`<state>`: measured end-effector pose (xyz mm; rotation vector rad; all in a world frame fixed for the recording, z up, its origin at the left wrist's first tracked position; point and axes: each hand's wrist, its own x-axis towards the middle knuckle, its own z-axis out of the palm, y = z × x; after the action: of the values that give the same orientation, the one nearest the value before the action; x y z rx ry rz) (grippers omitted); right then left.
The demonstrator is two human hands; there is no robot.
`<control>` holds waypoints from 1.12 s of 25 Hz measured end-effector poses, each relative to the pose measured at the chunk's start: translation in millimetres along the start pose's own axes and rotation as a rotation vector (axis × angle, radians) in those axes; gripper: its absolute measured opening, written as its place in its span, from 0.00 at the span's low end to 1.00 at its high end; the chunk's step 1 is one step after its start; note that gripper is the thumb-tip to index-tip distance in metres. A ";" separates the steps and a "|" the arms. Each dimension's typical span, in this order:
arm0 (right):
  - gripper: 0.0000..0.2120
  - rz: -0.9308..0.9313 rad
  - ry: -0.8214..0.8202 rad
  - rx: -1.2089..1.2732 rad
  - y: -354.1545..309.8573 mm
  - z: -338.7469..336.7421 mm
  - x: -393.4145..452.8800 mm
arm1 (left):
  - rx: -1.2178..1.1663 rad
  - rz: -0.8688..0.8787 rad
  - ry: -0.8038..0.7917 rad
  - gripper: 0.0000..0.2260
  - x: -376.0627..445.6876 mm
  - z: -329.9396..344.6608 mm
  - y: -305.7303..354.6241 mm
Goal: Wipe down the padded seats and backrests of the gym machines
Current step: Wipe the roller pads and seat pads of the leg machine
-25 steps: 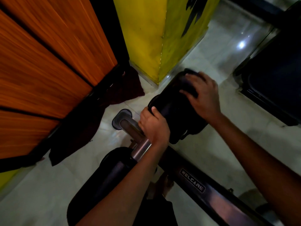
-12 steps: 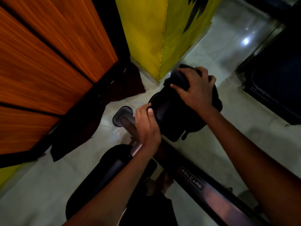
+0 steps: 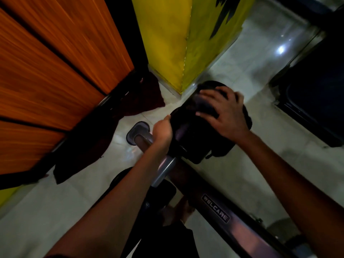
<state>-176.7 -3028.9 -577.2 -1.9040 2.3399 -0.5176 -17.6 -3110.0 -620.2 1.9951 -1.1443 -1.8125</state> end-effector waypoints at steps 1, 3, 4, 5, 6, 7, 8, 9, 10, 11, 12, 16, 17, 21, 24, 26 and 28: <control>0.26 0.106 0.025 0.002 6.2 -1.2 9.7 | 0.089 0.026 0.037 0.22 -1.7 0.2 0.8; 0.24 0.325 0.072 -0.005 2.9 -0.6 20.0 | 0.244 0.076 0.070 0.19 -8.4 1.6 1.8; 0.23 0.398 0.097 0.009 -6.9 2.4 18.3 | 0.291 0.110 0.069 0.18 -13.3 1.8 1.5; 0.23 0.410 0.123 0.039 -19.6 5.6 11.4 | 0.324 0.153 0.100 0.17 -18.2 2.7 -0.7; 0.22 0.350 0.134 0.058 -31.7 9.4 0.5 | 0.320 0.212 0.141 0.17 -25.0 4.8 -4.2; 0.22 0.240 0.123 0.050 -39.9 12.6 -13.0 | 0.319 0.281 0.179 0.17 -32.8 7.6 -7.7; 0.22 0.131 0.105 0.024 -41.1 13.7 -24.1 | 0.303 0.361 0.231 0.19 -39.1 10.3 -11.7; 0.23 0.077 0.105 0.008 -33.6 11.0 -25.3 | 0.315 0.433 0.268 0.22 -45.0 13.2 -15.0; 0.24 0.105 0.127 0.019 -21.4 6.1 -18.0 | 0.344 0.481 0.288 0.24 -50.6 16.1 -17.2; 0.25 0.201 0.155 0.058 -9.4 2.2 -6.4 | 0.381 0.522 0.300 0.25 -54.8 18.3 -19.1; 0.27 0.322 0.184 0.107 0.9 -1.3 6.4 | 0.417 0.552 0.308 0.26 -58.1 19.6 -21.3; 0.26 0.454 0.218 0.105 -22.0 9.6 6.0 | 0.368 0.573 0.301 0.23 -51.6 14.2 -25.3; 0.25 0.377 0.202 0.091 -38.1 14.3 -7.5 | 0.307 0.567 0.280 0.21 -48.2 11.0 -25.7; 0.23 0.031 0.090 0.097 -66.4 21.3 -50.6 | -0.001 0.294 0.231 0.10 -23.1 -11.3 -10.8; 0.23 0.042 0.105 0.099 -34.6 11.6 -23.5 | 0.123 0.065 0.083 0.15 -14.9 -8.8 5.2; 0.24 0.220 0.125 0.099 -6.3 1.5 8.8 | 0.316 0.062 0.012 0.20 -18.4 -1.8 9.4; 0.24 0.383 0.126 0.083 -0.8 -0.2 24.5 | 0.433 0.161 0.042 0.21 -26.7 1.2 7.5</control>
<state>-181.6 -3052.6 -573.2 -1.3738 2.6247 -0.6952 -20.0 -3097.0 -595.7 2.0661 -1.7487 -1.5332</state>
